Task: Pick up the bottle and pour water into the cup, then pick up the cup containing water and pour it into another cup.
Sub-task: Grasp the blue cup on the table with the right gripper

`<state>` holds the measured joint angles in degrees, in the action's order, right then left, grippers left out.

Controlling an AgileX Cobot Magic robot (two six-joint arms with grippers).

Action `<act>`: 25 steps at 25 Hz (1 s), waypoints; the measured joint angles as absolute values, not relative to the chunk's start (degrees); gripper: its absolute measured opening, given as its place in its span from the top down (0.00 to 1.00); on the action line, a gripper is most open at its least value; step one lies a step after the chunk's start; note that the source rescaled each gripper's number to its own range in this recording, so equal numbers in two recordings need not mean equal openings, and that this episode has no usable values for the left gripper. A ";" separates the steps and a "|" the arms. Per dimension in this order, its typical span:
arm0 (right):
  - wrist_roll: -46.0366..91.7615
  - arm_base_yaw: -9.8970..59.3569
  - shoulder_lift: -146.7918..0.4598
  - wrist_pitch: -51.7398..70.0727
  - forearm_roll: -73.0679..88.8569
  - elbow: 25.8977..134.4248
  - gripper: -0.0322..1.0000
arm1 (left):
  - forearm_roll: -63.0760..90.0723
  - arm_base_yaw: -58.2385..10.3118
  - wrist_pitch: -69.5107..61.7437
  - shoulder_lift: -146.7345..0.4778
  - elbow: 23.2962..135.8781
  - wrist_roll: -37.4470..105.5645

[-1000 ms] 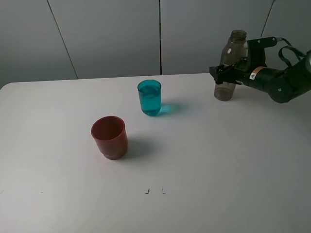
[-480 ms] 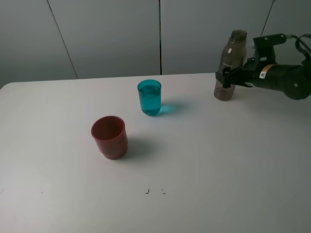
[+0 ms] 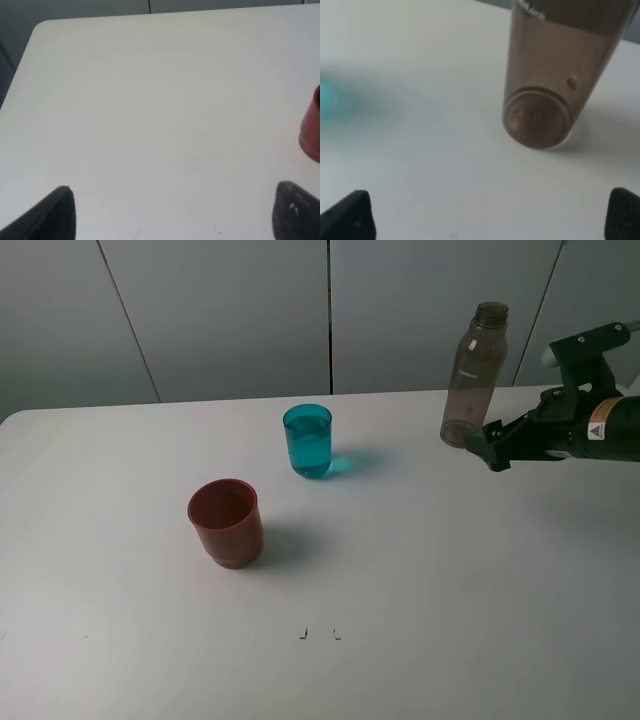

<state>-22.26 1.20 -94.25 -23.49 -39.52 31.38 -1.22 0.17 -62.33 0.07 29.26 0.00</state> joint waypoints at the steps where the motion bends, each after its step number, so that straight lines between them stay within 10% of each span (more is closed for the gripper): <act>1: -24.01 1.20 -92.85 -23.49 -41.44 29.89 0.00 | -1.22 0.17 -62.33 0.07 29.26 0.00; 25: -25.59 9.39 -95.51 -43.37 -52.87 24.58 0.00 | -1.22 0.17 -62.33 0.07 29.26 0.00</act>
